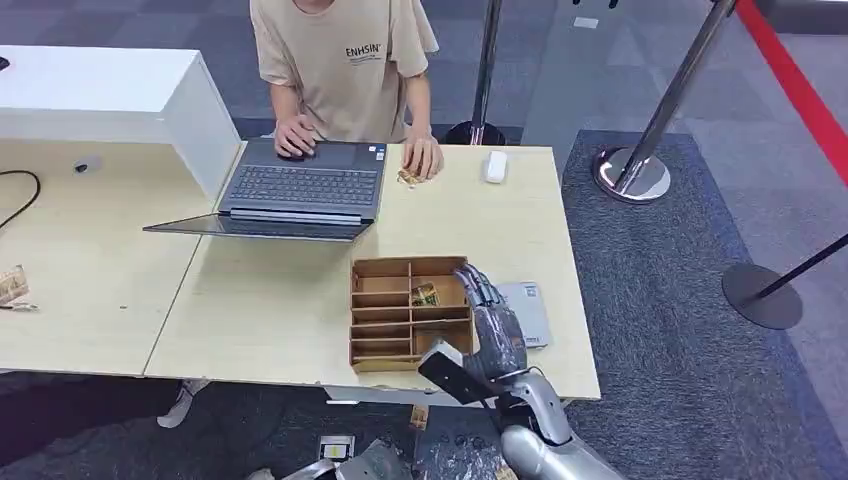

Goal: Pass the card to the sensor for recognition and then transmit it.

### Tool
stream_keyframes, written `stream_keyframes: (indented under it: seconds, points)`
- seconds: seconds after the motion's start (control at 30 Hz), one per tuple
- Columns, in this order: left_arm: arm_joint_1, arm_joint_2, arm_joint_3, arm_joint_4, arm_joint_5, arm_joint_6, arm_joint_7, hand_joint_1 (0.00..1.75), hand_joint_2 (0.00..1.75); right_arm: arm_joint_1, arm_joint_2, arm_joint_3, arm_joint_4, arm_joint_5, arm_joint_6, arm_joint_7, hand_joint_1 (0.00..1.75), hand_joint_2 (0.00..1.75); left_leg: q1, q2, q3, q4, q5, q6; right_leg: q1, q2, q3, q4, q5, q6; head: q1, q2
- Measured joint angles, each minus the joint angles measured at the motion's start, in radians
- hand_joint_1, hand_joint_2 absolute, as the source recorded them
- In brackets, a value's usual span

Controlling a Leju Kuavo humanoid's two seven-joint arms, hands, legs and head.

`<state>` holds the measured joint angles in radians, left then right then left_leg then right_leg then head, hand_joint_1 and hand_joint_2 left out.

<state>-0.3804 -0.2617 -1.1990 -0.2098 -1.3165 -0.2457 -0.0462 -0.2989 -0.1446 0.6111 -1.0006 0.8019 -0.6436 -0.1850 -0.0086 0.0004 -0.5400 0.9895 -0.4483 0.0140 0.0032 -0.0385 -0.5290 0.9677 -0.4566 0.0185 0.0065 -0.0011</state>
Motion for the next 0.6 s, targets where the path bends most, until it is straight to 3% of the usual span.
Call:
stream_keyframes:
  seconds: [0.13,0.2,0.23,0.27,0.3,0.5,0.6]
  points:
    - [0.000,0.000,0.000,0.000,-0.004,-0.001,-0.002,0.00,0.00,-0.007,0.008,0.006,0.010,-0.010,-0.011,0.000,0.35,1.75,0.000,0.000,0.000,0.000,0.000,0.000,0.000,0.000,0.000,0.000,0.000,0.000,0.000,0.000]
    - [0.000,0.000,0.000,0.000,-0.008,-0.001,-0.004,0.00,0.00,-0.011,0.014,0.010,0.012,-0.027,-0.014,-0.006,0.54,1.75,0.000,0.000,0.000,0.000,0.000,0.000,0.000,0.000,0.000,0.000,0.000,0.000,0.000,0.000]
    - [0.000,0.000,0.000,0.000,-0.010,-0.001,-0.005,0.00,0.00,-0.015,0.018,0.011,0.013,-0.037,-0.017,-0.011,0.72,1.75,0.000,0.000,0.000,0.000,0.000,0.000,0.000,0.000,0.000,0.000,0.000,0.000,0.000,0.000]
    - [0.000,0.000,-0.001,0.000,-0.011,-0.001,-0.005,0.00,0.00,-0.021,0.024,0.013,0.017,-0.045,-0.021,-0.015,1.29,1.75,0.000,0.000,0.000,0.000,0.000,0.000,0.000,0.000,0.000,0.000,0.000,0.000,0.000,0.000]
    - [0.000,0.000,-0.001,0.000,-0.011,-0.001,-0.005,0.00,0.00,-0.025,0.029,0.014,0.020,-0.051,-0.024,-0.019,1.41,1.75,0.000,0.000,0.000,0.000,0.000,0.000,0.000,0.000,0.000,0.000,0.000,0.000,0.000,0.000]
    - [0.000,0.000,-0.002,0.000,-0.013,-0.002,-0.008,0.00,0.00,-0.044,0.054,0.020,0.037,-0.072,-0.027,-0.036,1.71,1.75,0.000,0.000,0.000,0.000,0.000,0.000,0.000,0.000,0.000,0.000,0.000,0.000,0.000,0.000]
    - [0.000,0.000,-0.002,0.000,-0.013,-0.003,-0.010,0.00,0.00,-0.053,0.061,0.024,0.047,-0.083,-0.027,-0.043,1.73,1.75,0.000,0.000,0.000,0.000,0.000,0.000,0.000,0.000,0.000,0.000,0.000,0.000,0.000,0.000]
